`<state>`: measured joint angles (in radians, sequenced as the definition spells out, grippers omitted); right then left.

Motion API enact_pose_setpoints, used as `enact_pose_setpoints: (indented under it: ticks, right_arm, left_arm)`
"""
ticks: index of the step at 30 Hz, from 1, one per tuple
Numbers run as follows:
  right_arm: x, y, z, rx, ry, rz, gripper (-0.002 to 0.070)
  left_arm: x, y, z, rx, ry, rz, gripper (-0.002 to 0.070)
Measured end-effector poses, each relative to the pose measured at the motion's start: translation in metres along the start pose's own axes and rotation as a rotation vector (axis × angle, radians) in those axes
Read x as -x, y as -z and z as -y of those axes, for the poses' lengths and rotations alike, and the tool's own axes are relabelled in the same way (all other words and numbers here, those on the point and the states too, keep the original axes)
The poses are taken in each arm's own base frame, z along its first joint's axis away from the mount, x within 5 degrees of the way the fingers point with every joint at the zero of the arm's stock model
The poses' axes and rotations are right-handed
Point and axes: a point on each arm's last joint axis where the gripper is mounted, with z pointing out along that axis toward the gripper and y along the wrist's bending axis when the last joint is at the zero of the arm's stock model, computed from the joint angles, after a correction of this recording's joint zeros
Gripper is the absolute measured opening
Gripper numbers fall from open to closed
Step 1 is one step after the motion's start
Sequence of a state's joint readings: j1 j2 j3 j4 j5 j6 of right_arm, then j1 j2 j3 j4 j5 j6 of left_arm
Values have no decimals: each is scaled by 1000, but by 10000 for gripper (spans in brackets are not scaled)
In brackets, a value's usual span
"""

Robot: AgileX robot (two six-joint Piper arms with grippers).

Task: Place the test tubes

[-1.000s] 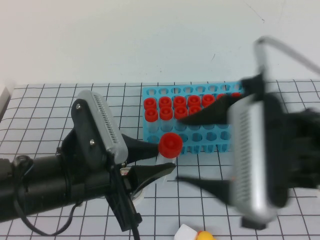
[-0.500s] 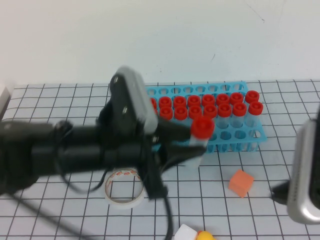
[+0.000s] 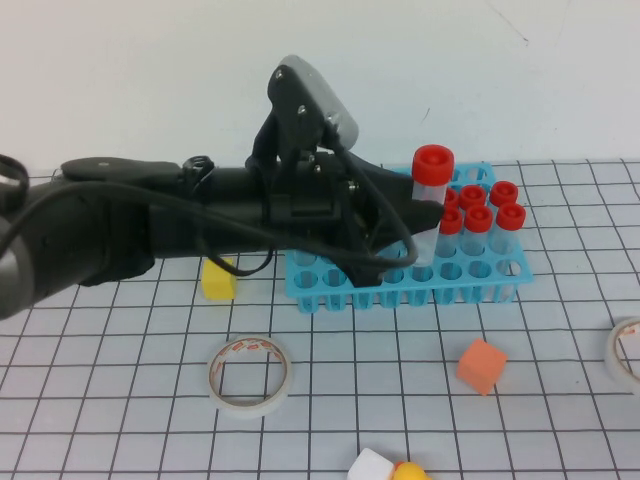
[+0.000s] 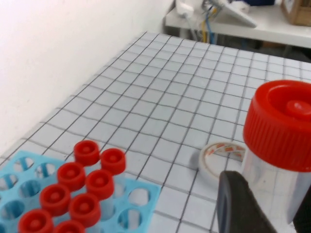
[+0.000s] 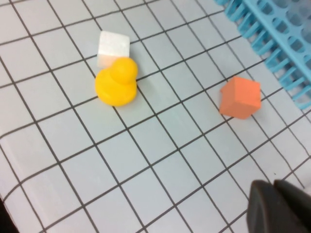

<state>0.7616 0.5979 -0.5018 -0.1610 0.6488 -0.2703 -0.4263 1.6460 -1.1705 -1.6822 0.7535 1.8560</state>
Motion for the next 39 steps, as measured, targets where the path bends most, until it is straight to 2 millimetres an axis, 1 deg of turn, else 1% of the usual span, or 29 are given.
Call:
enact_pose_setpoints:
  ticks: [5, 10, 16, 27, 30, 33, 39]
  right_arm:
    - [-21, 16, -7, -33, -17, 89, 6]
    - [-33, 21, -12, -44, -28, 127, 5]
    - [-34, 22, -12, -46, -29, 132, 2]
    - [-35, 22, -12, -46, -30, 131, 1]
    - [-35, 22, -12, -46, -30, 131, 1]
    - [-35, 22, -12, -46, -30, 131, 1]
    - [-35, 22, -12, -46, -30, 131, 0]
  left_arm:
    - [-3, -2, -10, 83, 8, -26, 208]
    - [-5, -1, -17, 156, 7, -47, 208]
    - [-6, -1, -19, 184, 11, -52, 208]
    - [-11, 5, -37, 393, 90, -91, 208]
    - [-11, 5, -38, 407, 118, -88, 208]
    - [-11, 5, -37, 406, 197, -70, 208]
    - [-11, 5, -37, 401, 243, -60, 208]
